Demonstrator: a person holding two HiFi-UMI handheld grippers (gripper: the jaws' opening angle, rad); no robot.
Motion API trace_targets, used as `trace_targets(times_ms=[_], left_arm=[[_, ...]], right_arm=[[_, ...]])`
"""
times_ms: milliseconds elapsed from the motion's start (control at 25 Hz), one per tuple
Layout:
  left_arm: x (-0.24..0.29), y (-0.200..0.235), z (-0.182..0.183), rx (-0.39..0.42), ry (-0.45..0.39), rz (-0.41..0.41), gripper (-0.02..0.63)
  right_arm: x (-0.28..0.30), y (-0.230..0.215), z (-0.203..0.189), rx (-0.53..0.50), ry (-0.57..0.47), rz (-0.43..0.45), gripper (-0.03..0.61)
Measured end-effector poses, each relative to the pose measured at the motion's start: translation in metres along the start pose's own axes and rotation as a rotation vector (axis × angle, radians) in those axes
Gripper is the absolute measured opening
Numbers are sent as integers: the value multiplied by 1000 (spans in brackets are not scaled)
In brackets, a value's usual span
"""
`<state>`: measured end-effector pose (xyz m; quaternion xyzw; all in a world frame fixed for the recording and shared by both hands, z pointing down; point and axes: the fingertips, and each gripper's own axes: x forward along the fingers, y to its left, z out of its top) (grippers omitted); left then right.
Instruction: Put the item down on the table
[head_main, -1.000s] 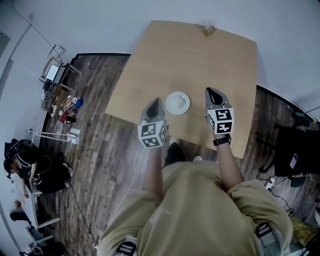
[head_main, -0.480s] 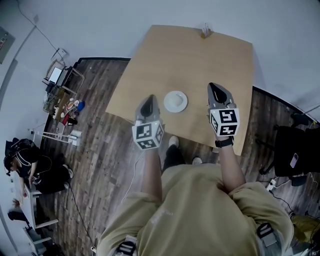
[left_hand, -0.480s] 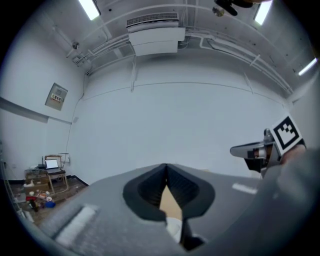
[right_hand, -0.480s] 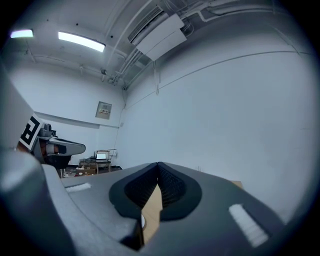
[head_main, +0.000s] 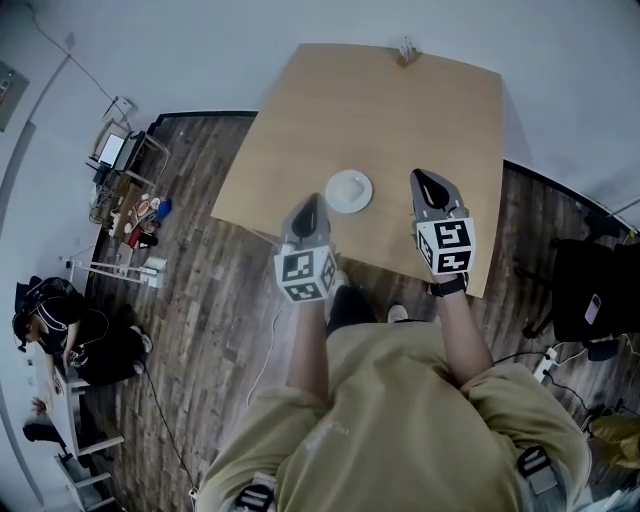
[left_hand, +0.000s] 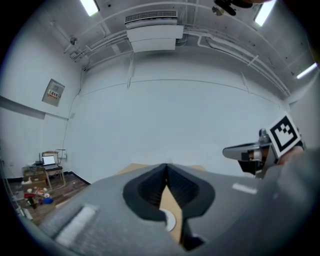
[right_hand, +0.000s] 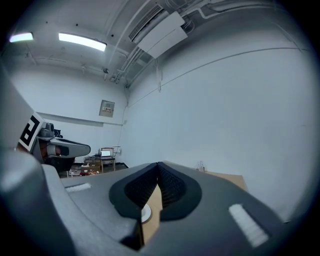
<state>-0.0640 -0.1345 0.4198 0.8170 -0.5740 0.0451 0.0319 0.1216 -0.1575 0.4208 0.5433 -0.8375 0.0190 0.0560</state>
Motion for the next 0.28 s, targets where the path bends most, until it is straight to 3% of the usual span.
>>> trace_targets(times_ms=[280], left_arm=[[-3,5,-25,-27,50,-21,2]], right_arm=[[1,19,-17,-21,56,9,6]])
